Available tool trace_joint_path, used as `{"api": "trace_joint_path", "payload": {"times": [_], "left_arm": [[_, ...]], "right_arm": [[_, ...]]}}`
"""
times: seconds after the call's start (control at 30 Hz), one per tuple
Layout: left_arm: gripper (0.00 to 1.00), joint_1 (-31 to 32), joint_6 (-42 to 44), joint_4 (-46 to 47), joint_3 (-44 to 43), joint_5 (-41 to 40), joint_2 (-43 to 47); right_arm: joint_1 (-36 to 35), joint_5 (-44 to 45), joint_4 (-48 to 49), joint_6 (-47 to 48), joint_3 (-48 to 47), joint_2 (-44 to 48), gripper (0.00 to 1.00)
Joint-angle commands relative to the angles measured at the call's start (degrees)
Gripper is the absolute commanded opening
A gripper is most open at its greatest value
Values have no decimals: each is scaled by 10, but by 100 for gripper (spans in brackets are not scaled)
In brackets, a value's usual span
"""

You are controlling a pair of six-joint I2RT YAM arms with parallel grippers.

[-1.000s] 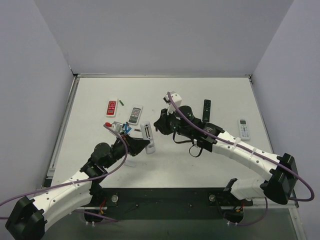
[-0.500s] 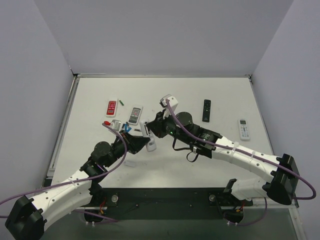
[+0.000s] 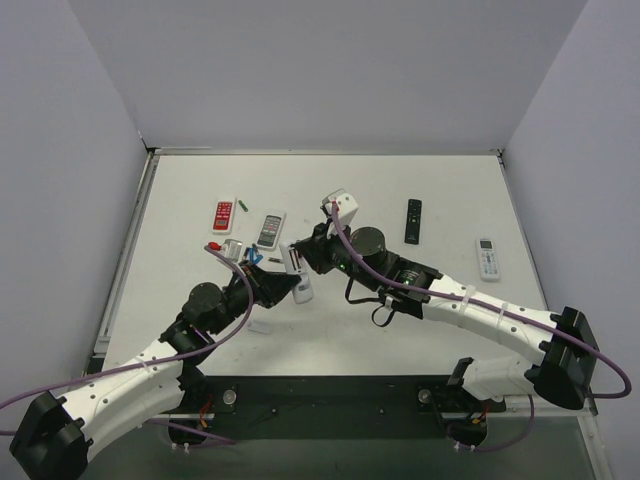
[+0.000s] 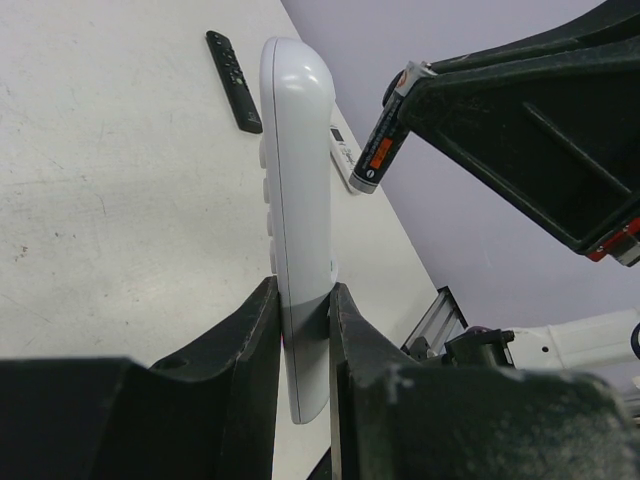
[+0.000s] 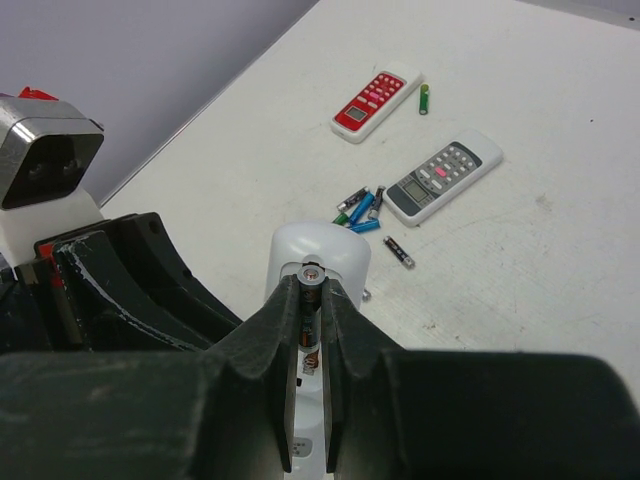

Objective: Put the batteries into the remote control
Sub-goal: Load the battery into the remote control.

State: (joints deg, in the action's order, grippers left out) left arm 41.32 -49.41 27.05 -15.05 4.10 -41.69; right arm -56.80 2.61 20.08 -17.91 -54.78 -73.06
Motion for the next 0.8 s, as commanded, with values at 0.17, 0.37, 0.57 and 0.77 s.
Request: {"api": "trace_joint_path", "payload": {"times": [0.17, 0.37, 0.57, 0.77], "left_arm": [[0, 3, -20, 16, -34, -11, 11], [0, 3, -22, 13, -39, -5, 8], [0, 3, -24, 2, -35, -4, 13], [0, 3, -24, -2, -34, -1, 11]], "right_arm": [[-20, 11, 61, 14, 20, -10, 0], [-23, 27, 74, 21, 30, -15, 0], [-22, 33, 75, 26, 21, -6, 0], [-22, 48, 84, 36, 18, 1, 0]]}}
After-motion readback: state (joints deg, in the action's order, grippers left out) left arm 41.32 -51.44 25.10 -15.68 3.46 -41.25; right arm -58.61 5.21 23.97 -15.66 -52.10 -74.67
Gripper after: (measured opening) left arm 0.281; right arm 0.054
